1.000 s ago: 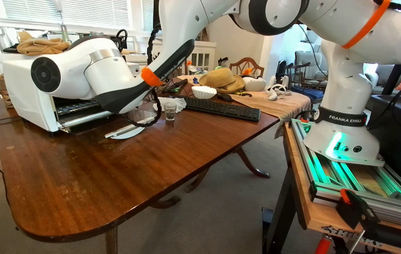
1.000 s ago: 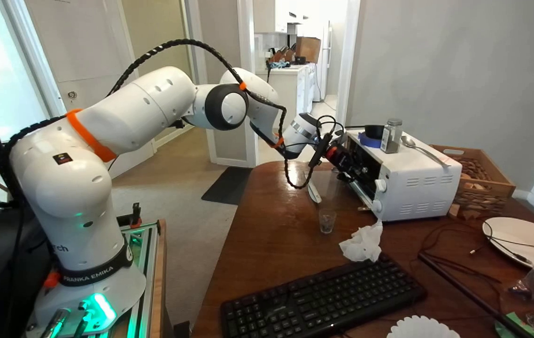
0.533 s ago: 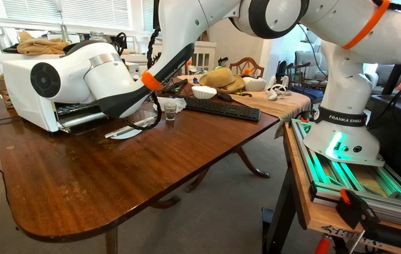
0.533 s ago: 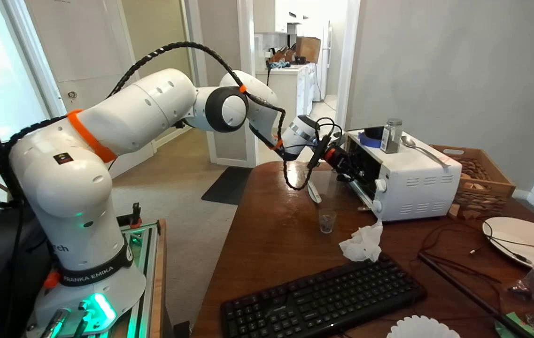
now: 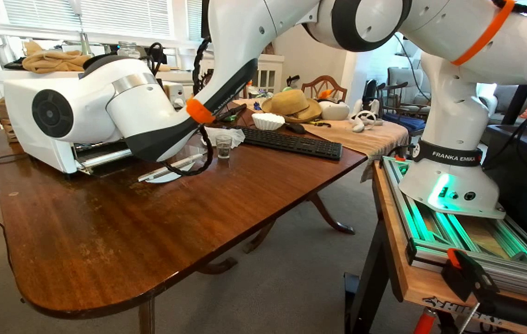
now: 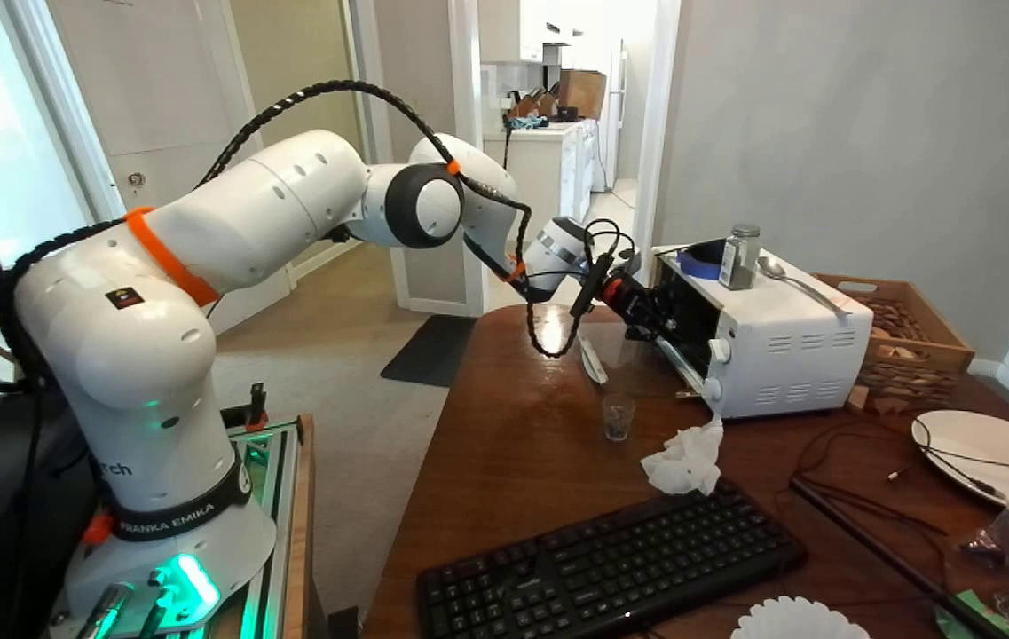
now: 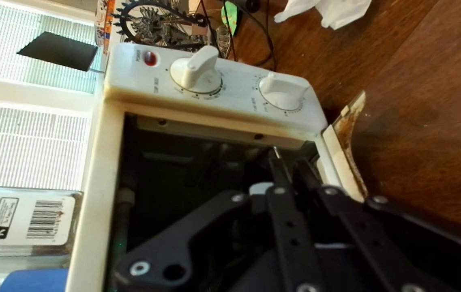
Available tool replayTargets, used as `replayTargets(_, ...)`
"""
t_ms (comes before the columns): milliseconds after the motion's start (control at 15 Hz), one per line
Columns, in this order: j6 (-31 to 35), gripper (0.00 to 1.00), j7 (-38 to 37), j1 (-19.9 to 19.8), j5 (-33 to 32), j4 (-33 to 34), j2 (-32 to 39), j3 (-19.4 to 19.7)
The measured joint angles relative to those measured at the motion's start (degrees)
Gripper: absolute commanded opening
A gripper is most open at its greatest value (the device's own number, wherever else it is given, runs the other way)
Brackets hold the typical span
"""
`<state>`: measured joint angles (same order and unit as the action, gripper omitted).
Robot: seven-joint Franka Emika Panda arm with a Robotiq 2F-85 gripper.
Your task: Remove the black tray from inside the microwave, put it on top of the microwave and move the black pot from the microwave to the table
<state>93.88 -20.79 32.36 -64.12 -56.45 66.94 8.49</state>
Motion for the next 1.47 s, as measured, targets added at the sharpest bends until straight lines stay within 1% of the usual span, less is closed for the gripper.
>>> replayTargets(333, -6.12, 0.03, 0.38, 2.01, 1.29, -0.81, -0.14, -1.01)
replayTargets(400, -7.77, 0.10, 0.37, 2.30, 1.83, -0.82, -0.22, -1.19)
replayTargets(533, -9.88, 0.10, 0.31, 2.40, 2.64, -0.82, -0.72, -1.23)
replayTargets(667, -10.11, 0.10, 0.32, 2.15, 2.94, -0.91, -1.23, -1.22)
replayTargets(733, -10.11, 0.03, 0.32, 2.09, 3.03, -0.99, -1.34, -1.22)
replayTargets(1067, -10.19, 0.03, 1.13, 2.36, 3.06, -1.03, -1.06, -1.32)
replayTargets(1333, -13.61, 0.03, 1.38, 4.49, 3.34, -1.03, -0.23, -2.14)
replayTargets(1467, -16.44, 0.03, 1.31, 6.15, 4.13, -1.03, 0.08, -2.93)
